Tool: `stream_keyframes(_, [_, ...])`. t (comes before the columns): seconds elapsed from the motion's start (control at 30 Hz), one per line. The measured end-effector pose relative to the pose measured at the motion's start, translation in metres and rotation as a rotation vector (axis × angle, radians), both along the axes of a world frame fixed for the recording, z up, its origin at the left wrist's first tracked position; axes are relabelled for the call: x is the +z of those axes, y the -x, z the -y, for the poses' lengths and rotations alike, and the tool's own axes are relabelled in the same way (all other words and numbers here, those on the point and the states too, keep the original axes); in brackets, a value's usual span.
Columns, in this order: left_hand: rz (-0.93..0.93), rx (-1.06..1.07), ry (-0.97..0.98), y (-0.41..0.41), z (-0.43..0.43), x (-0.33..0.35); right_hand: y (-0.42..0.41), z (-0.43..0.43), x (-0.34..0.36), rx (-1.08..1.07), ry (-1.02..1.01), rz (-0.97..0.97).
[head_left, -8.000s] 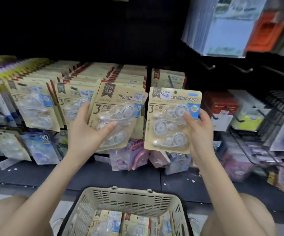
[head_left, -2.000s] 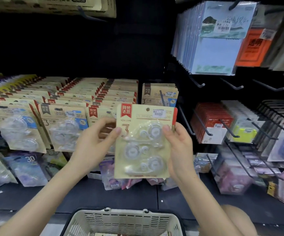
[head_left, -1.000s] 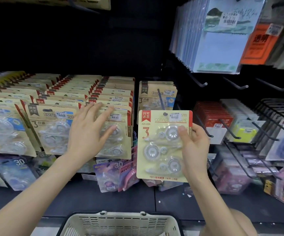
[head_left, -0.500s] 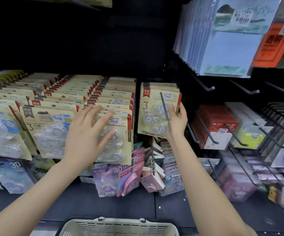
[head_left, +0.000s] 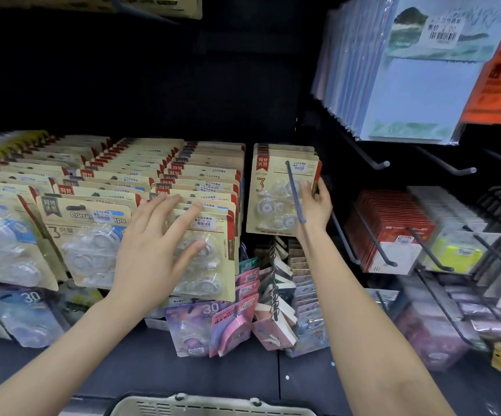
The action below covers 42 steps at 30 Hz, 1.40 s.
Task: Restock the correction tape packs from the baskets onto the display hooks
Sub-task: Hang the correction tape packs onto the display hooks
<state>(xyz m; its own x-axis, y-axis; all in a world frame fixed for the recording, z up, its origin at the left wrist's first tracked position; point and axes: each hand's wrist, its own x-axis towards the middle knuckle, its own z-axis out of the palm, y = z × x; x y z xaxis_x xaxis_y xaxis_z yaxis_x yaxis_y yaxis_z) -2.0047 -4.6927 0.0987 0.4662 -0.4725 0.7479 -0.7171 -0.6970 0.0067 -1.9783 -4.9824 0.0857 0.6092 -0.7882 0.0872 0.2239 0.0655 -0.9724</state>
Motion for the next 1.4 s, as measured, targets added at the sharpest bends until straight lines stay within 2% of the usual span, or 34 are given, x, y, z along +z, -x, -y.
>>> stream_keyframes(0.13, [-0.019, 0.001, -0.005, 0.001, 0.001, 0.0, 0.013, -0.004, -0.016, 0.047, -0.003, -0.11])
stream_keyframes(0.3, [-0.043, 0.014, -0.023, 0.003, -0.001, 0.003, 0.05, -0.024, -0.031, 0.053, 0.004, -0.096])
stream_keyframes(0.43, [0.011, -0.004, 0.088, 0.022, -0.008, -0.002, 0.112, -0.048, -0.044, -0.061, -0.005, -0.079])
stream_keyframes(0.5, [0.029, -0.01, 0.164, 0.043, -0.022, -0.021, 0.15, -0.063, -0.079, -0.069, 0.041, -0.1])
stream_keyframes(0.57, [-0.047, 0.033, 0.196, 0.065, -0.044, -0.058, 0.188, -0.08, -0.134, 0.009, 0.097, -0.244])
stream_keyframes(0.73, [-0.515, 0.244, -0.045, 0.111, -0.118, -0.206, 0.243, -0.113, -0.277, 0.305, 0.232, -1.013])
stream_keyframes(0.83, [-0.725, 0.359, -0.176, 0.13, -0.155, -0.265, 0.265, -0.128, -0.317, 0.38, 0.313, -1.265])
stream_keyframes(0.9, [-0.782, 0.408, -0.239, 0.136, -0.167, -0.286, 0.282, -0.132, -0.33, 0.371, 0.543, -1.395])
stream_keyframes(1.0, [-0.842, 0.435, -0.313, 0.143, -0.18, -0.307, 0.299, -0.135, -0.342, 0.336, 0.715, -1.404])
stream_keyframes(1.13, [-0.965, 0.454, -0.287, 0.155, -0.186, -0.319, 0.301, -0.138, -0.352, 0.211, 0.596, -1.261])
stream_keyframes(1.2, [-1.001, 0.461, -0.275, 0.153, -0.184, -0.319, 0.301, -0.138, -0.353, 0.226, 0.625, -1.255])
stream_keyframes(1.33, [-1.01, 0.475, -0.279, 0.15, -0.182, -0.318, 0.3, -0.142, -0.355, 0.367, 0.79, -1.487])
stream_keyframes(1.4, [-0.996, 0.474, -0.285, 0.15, -0.182, -0.318, 0.299, -0.145, -0.36, 0.45, 0.743, -1.569])
